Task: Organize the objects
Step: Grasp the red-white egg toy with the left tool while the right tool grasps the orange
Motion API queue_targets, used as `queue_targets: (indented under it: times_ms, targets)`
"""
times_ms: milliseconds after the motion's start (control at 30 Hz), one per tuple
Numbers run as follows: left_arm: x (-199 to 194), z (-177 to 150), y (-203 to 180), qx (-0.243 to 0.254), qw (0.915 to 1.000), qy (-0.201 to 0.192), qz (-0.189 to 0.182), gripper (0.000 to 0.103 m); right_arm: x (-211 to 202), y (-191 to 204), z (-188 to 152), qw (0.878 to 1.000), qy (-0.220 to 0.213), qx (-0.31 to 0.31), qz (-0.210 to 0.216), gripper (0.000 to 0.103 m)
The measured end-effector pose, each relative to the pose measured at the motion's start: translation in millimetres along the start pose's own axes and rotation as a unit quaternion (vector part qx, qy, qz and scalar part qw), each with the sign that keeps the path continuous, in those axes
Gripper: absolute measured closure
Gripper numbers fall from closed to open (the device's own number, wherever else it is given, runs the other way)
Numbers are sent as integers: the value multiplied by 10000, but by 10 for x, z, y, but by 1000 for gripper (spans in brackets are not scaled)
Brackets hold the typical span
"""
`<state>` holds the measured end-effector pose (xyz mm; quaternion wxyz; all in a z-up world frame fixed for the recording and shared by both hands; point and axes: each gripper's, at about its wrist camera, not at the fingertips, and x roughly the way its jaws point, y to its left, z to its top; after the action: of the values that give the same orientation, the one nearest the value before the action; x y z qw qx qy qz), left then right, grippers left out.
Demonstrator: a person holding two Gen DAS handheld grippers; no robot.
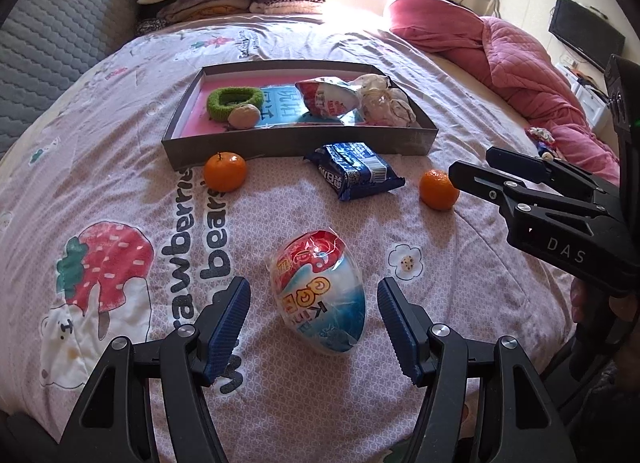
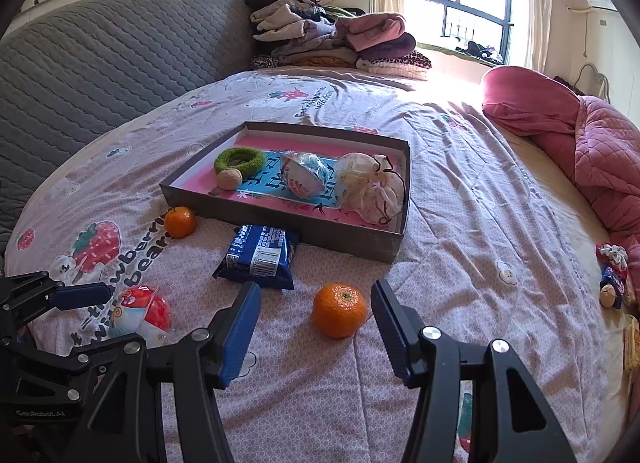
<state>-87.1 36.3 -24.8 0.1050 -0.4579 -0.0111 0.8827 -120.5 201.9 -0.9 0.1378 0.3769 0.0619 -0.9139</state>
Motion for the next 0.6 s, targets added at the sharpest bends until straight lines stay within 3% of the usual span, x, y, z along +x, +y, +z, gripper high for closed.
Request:
queue_targets:
  times_ms: [600]
  targets:
    - [104,7,36,-91,9999,13,74,36,228,-38,-72,9998,165,-20,-51,46]
